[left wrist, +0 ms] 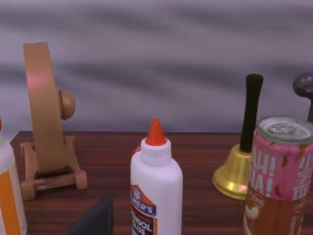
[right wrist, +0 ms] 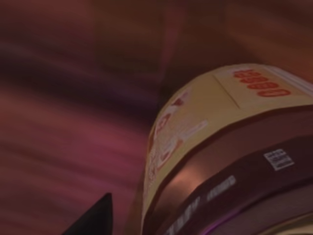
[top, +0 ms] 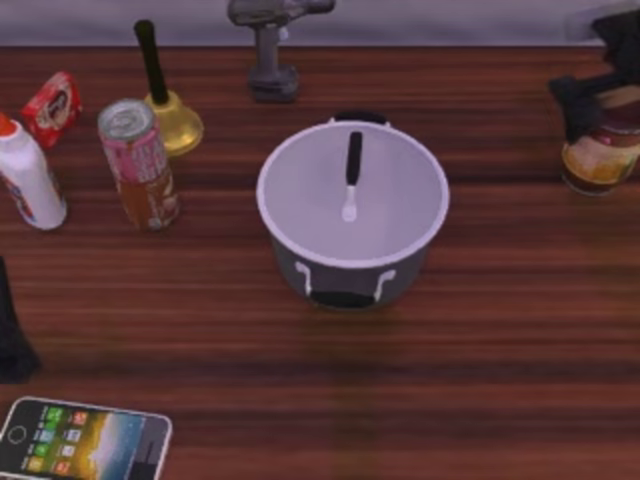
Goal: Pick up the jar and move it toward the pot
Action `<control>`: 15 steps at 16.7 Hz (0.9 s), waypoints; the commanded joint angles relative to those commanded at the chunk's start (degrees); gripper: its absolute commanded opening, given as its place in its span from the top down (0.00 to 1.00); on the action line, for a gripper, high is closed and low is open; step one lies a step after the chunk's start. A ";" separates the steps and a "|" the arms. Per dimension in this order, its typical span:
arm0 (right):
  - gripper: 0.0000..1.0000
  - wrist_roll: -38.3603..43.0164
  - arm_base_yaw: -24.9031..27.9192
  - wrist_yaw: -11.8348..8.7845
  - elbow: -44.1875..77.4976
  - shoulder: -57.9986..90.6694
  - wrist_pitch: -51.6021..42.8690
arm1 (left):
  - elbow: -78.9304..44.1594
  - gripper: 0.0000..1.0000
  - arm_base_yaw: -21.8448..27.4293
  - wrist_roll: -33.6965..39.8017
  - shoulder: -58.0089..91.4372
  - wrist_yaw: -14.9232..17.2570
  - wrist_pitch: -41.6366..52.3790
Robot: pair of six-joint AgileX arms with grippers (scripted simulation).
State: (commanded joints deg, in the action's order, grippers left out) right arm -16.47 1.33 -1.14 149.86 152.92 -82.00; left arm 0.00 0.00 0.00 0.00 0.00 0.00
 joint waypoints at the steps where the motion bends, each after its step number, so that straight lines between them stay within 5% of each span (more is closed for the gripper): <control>1: 0.00 0.03 0.04 -0.01 -2.40 -0.58 1.85 | 0.00 0.00 0.00 0.00 0.00 0.00 0.00; 8: 0.00 0.10 0.10 -0.01 -6.05 -1.52 5.08 | 0.00 0.00 0.00 0.00 0.00 0.00 0.00; 15: 0.53 0.10 0.10 -0.01 -6.05 -1.52 5.08 | 0.00 0.00 0.00 0.00 0.00 0.00 0.00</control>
State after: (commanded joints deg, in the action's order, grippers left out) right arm -16.37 1.43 -1.15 143.82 151.40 -76.92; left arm 0.00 0.00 0.00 0.00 0.00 0.00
